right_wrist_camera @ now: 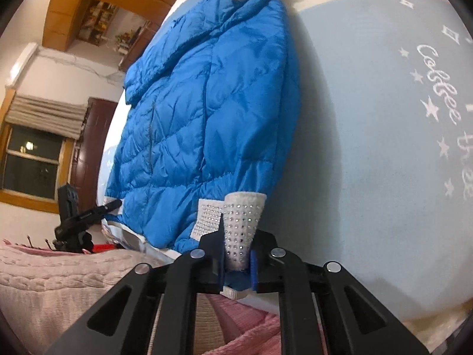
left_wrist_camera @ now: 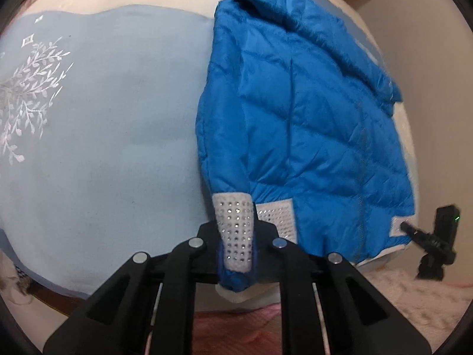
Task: Fold large clothes
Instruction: 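Lift the hem and fold it toward the collar with both tools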
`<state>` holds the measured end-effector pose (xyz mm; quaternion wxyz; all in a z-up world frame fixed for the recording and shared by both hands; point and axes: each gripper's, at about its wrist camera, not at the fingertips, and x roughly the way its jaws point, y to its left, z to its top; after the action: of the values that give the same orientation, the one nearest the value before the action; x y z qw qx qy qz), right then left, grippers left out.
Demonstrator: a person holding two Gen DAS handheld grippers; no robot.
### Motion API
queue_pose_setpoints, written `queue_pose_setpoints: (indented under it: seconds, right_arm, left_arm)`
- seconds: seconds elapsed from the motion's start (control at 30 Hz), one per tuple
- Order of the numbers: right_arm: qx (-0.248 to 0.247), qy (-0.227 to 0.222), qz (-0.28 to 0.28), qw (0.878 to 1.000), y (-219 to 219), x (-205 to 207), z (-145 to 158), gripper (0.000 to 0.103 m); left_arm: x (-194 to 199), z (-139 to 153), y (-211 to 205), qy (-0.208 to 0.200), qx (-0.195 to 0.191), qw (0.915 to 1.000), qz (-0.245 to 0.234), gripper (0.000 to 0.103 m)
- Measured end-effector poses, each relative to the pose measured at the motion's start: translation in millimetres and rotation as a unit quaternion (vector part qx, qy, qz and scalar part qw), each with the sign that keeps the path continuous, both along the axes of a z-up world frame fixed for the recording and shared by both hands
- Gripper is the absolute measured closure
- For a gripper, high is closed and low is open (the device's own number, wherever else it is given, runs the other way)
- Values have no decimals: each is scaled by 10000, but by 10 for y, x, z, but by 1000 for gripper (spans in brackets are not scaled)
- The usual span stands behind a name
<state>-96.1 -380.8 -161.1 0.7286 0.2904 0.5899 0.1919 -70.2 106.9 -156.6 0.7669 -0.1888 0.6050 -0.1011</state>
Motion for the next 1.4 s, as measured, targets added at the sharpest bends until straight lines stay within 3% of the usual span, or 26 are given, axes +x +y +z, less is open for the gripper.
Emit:
queue_pose_setpoints:
  seconds: [0.1, 0.37, 0.57, 0.7, 1.1, 1.4]
  right_arm:
    - [315, -238, -74, 9992, -60, 145, 178, 93]
    - [511, -1076, -120, 9928, -179, 640, 812, 94]
    - [753, -1419, -208, 9868, -274, 1181, 1128, 94]
    - [737, -1513, -164, 9856, -322, 1551, 1205, 94]
    - [927, -1265, -241, 9873, -425, 2901, 1096, 94]
    - [781, -604, -541, 9936, -469, 3804, 502, 93]
  left_arm:
    - [151, 251, 32, -353, -354, 9987, -6, 92]
    - [590, 859, 52, -1187, -933, 9885, -44, 92]
    - [1191, 1111, -6, -1515, -1243, 9806, -55, 92]
    - [1666, 1193, -77, -1674, -1193, 9785, -181, 92]
    - [3115, 957, -242, -1588, -1111, 9809, -187, 92]
    - [4009, 288, -298, -912, -767, 9929, 55, 89]
